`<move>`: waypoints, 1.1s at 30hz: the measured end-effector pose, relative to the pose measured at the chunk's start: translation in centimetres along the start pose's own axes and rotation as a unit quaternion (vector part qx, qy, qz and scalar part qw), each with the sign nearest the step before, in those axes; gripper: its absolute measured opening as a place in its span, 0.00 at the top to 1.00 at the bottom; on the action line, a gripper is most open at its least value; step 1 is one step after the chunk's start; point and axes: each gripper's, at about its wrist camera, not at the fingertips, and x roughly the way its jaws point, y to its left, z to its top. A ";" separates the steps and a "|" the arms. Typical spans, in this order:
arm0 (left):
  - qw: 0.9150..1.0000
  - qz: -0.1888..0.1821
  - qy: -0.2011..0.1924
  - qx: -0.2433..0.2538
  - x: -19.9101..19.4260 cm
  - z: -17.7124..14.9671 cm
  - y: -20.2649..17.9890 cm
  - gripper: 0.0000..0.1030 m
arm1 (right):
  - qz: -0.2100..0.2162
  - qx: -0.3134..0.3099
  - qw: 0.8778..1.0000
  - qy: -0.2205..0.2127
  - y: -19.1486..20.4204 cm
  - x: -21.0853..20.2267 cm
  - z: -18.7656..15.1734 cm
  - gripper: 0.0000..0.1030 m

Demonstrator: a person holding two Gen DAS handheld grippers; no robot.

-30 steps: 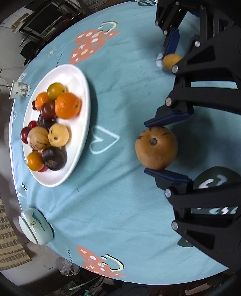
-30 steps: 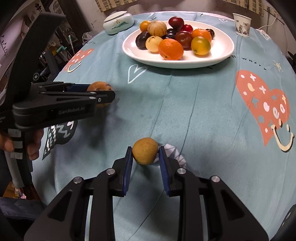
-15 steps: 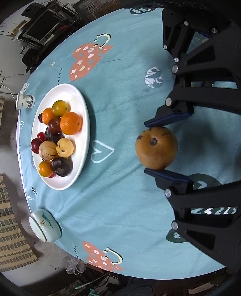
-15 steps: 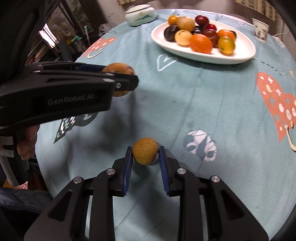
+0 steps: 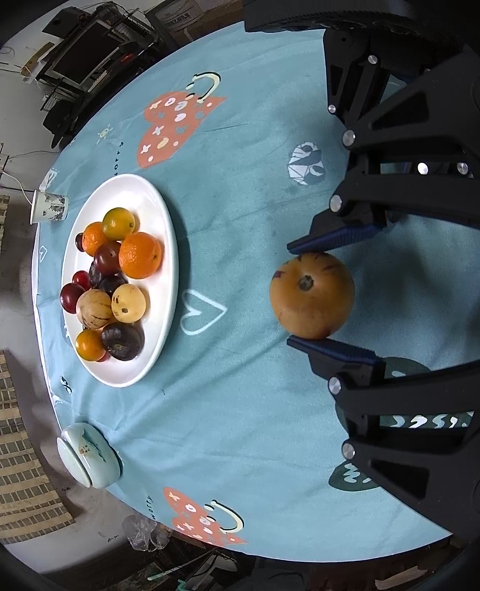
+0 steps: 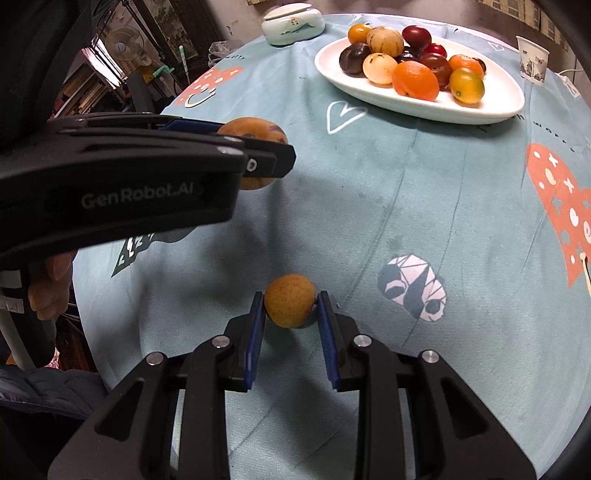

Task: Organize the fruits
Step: 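Carry the yellow fruit and brown pear over the plate and release both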

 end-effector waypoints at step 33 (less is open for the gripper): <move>0.998 -0.007 -0.060 -0.026 0.9 12.7 1.0 0.56 | -0.095 0.052 0.984 -0.144 -8.9 -6.7 13.9 0.72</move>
